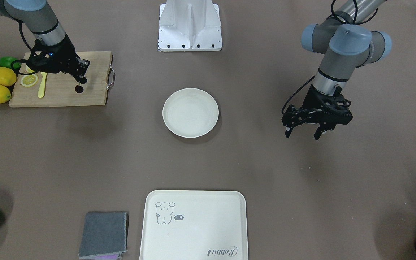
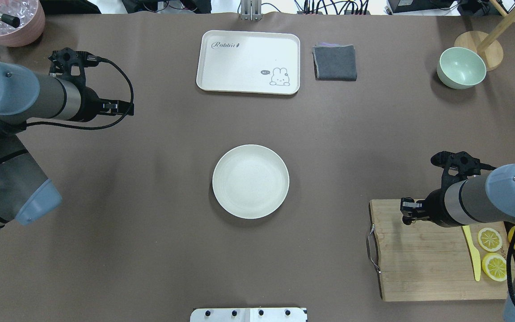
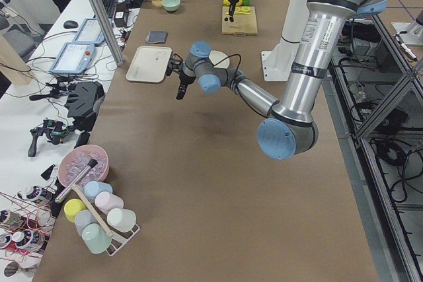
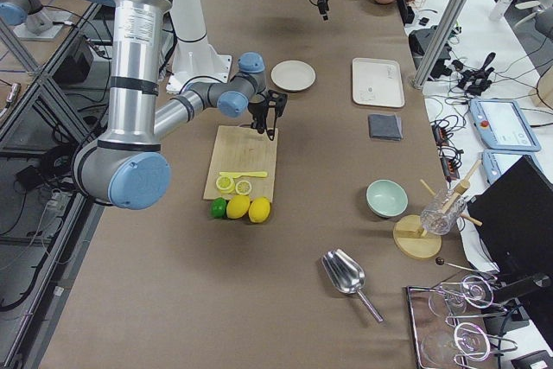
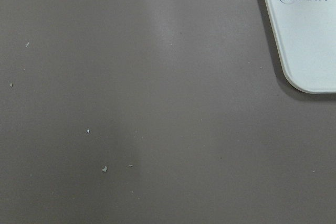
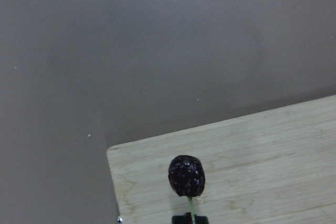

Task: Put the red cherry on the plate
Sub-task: 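Carry the cherries with the right gripper and lower them into the white bowl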

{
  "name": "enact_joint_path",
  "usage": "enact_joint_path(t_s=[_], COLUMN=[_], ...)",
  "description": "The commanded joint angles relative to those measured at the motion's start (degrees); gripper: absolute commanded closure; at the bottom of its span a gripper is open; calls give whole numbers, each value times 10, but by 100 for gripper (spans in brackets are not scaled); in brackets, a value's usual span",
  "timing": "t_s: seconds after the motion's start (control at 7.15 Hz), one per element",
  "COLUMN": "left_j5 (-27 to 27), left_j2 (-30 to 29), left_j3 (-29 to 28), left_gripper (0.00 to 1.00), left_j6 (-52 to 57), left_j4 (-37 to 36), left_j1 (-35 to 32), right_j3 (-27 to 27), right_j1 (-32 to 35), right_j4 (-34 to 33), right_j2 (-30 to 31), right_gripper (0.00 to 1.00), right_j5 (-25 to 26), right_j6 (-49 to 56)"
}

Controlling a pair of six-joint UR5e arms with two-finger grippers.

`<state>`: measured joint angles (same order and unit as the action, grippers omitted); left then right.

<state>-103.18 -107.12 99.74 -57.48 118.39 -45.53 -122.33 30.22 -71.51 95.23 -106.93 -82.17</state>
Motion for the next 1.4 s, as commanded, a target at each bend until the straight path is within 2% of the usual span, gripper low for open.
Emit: enact_joint_path(t_s=[0.0,0.14,0.28,0.56,0.7,1.12,1.26], left_j5=[0,-1,0,1,1,2,2], left_j2=[2,2,3,4,4,4,4], left_j3=[-1,-1,-1,-2,-2,-6,-6], left_gripper=[2,2,2,2,2,2,2], left_j6=[0,0,0,0,0,1,1], left_j4=[0,0,0,0,0,0,0], left_j1=[0,0,0,0,-1,-1,-1], right_j3=[20,67,128,248,269,294,316], right_j1=[10,9,1,-28,-43,-84,-89], right_j4=[-82,-133,-136,-132,-132,-128,-106], right_j2=[-147,-252,-330,-442,-461,-463,-467], right_gripper=[100,100,100,100,100,100,100], right_j5=[1,8,12,54,58,80,82], right_j6=[1,1,0,-5,-7,-3,0])
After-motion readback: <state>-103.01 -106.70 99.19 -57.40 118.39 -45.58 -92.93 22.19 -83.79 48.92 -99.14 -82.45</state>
